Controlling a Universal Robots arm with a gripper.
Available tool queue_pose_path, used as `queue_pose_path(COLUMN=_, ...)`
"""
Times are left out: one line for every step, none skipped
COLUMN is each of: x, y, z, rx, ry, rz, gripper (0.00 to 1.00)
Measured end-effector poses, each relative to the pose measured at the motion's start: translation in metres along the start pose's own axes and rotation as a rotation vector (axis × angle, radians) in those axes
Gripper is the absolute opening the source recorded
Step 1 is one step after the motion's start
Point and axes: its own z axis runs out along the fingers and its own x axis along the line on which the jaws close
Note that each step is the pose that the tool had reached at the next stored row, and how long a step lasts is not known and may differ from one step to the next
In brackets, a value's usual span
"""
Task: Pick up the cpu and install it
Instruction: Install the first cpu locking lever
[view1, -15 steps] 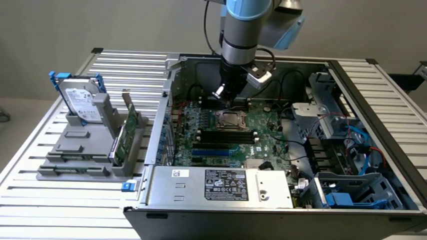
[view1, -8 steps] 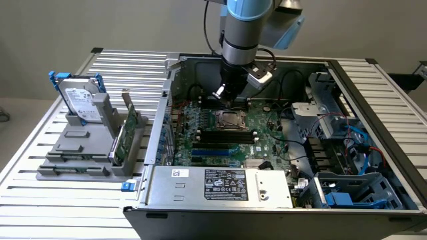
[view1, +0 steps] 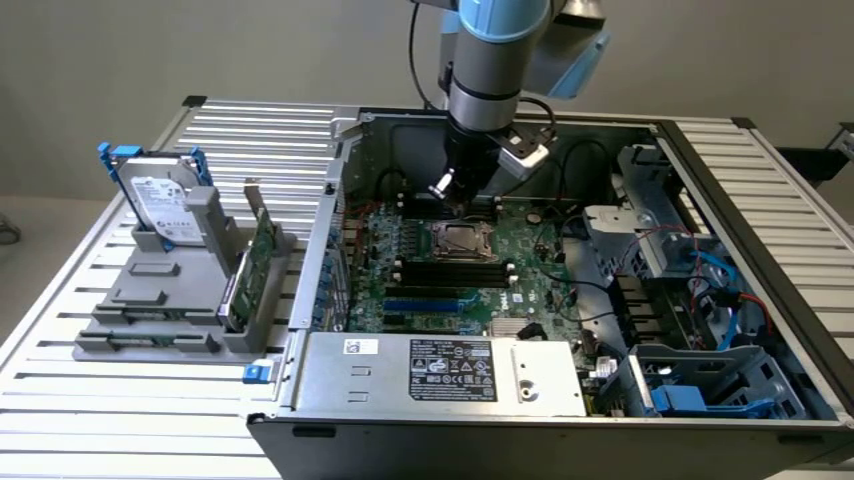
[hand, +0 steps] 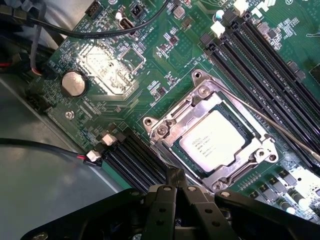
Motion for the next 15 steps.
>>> queue_pose_path(x=0.0002, y=0.0002, z=0.0002, rx=0.0000, ry=0.0000, rz=0.000, gripper=0.11)
queue_pose_path(x=0.0005, y=0.0005, z=0.0004, rx=0.0000, ry=0.0000, rz=0.000, gripper=0.11)
queue_pose_path(x=0.0009, y=0.0010, z=0.0005, rx=-0.0001, ry=-0.0001, rz=0.000, gripper=0.11)
queue_pose_path(x=0.0012, y=0.0013, z=0.0007, rx=0.0000, ry=0.0000, rz=0.000, gripper=0.11)
queue_pose_path(x=0.0015, y=0.0017, z=0.0009, rx=0.0000, ry=0.0000, rz=0.000, gripper=0.11)
queue_pose_path(x=0.0018, y=0.0019, z=0.0011, rx=0.0000, ry=0.0000, rz=0.000, gripper=0.11)
queue_pose_path(x=0.0020, y=0.0022, z=0.0014, rx=0.0000, ry=0.0001, rz=0.000, gripper=0.11)
queue_pose_path(x=0.0022, y=0.0025, z=0.0016, rx=0.0000, ry=0.0001, rz=0.000, gripper=0.11)
queue_pose_path(x=0.0024, y=0.0027, z=0.0019, rx=0.0000, ry=0.0000, rz=0.000, gripper=0.11)
queue_pose_path(x=0.0026, y=0.0030, z=0.0021, rx=0.0000, ry=0.0000, rz=0.000, gripper=0.11)
queue_pose_path(x=0.0028, y=0.0032, z=0.0024, rx=0.0000, ry=0.0000, rz=0.000, gripper=0.11)
queue_pose_path(x=0.0030, y=0.0034, z=0.0027, rx=0.0000, ry=0.0000, rz=0.000, gripper=0.11)
queue_pose_path(x=0.0031, y=0.0036, z=0.0029, rx=0.0000, ry=-0.0001, rz=0.000, gripper=0.11)
queue_pose_path(x=0.0033, y=0.0039, z=0.0031, rx=0.0000, ry=-0.0001, rz=0.000, gripper=0.11)
queue_pose_path(x=0.0035, y=0.0041, z=0.0034, rx=0.0000, ry=0.0000, rz=0.000, gripper=0.11)
